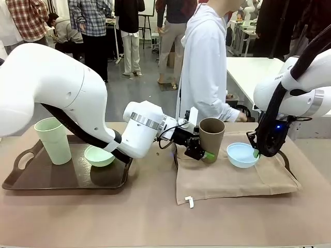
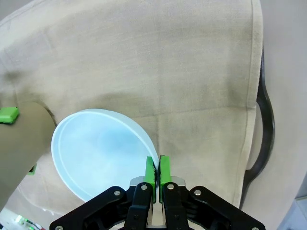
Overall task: Set up a tray with a mat and arrange the tableware.
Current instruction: Place the Picnic Bowl and Reusable plastic cup back onto the Handle tray in front of the human's position.
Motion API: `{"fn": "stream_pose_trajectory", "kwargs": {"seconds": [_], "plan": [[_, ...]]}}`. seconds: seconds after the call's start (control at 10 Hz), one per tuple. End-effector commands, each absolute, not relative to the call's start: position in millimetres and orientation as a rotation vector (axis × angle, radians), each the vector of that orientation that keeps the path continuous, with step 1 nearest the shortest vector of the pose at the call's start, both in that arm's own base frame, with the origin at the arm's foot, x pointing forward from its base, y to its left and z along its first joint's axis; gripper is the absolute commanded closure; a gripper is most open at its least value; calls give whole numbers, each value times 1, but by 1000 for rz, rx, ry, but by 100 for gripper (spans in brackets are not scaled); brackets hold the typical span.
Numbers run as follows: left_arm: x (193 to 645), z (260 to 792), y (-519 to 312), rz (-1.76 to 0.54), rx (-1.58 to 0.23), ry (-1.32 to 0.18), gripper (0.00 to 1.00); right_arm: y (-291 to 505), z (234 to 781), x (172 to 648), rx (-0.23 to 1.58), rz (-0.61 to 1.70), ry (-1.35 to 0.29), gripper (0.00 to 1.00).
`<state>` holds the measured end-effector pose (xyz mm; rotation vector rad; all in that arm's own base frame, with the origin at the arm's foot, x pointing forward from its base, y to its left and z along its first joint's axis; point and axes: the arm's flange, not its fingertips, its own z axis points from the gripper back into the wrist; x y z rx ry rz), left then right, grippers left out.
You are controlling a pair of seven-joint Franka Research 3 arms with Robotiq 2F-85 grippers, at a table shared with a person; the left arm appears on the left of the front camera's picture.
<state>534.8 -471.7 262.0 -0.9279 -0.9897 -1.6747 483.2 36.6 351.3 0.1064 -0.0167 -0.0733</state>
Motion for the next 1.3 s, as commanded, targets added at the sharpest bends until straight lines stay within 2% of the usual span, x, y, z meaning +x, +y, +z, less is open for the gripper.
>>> {"fn": "stream_pose_trajectory", "kwargs": {"seconds": [0.0, 0.1, 0.2, 0.3, 0.5, 0.6, 0.9, 1.2], "plan": [[538, 263, -472, -1648, -931, -976, 0, 36, 349, 488, 116, -50, -23, 38], [538, 264, -471, -1646, -924, -971, 0, 35, 352, 487, 112, -52, -27, 0], [541, 266, -468, -1628, -913, -956, 0, 34, 356, 487, 116, -57, -30, 18], [543, 264, -463, -1604, -897, -941, 0, 33, 358, 485, 119, -53, -28, 0], [546, 264, -451, -1580, -888, -912, 0, 30, 363, 482, 122, -45, -29, 0], [548, 263, -444, -1549, -885, -873, 0, 30, 365, 481, 129, -41, -29, 31], [541, 275, -418, -1543, -888, -756, 0, 24, 371, 477, 139, -28, -26, 2], [516, 326, -379, -1518, -780, -624, 0, 15, 390, 467, 109, -16, -47, 0]]}}
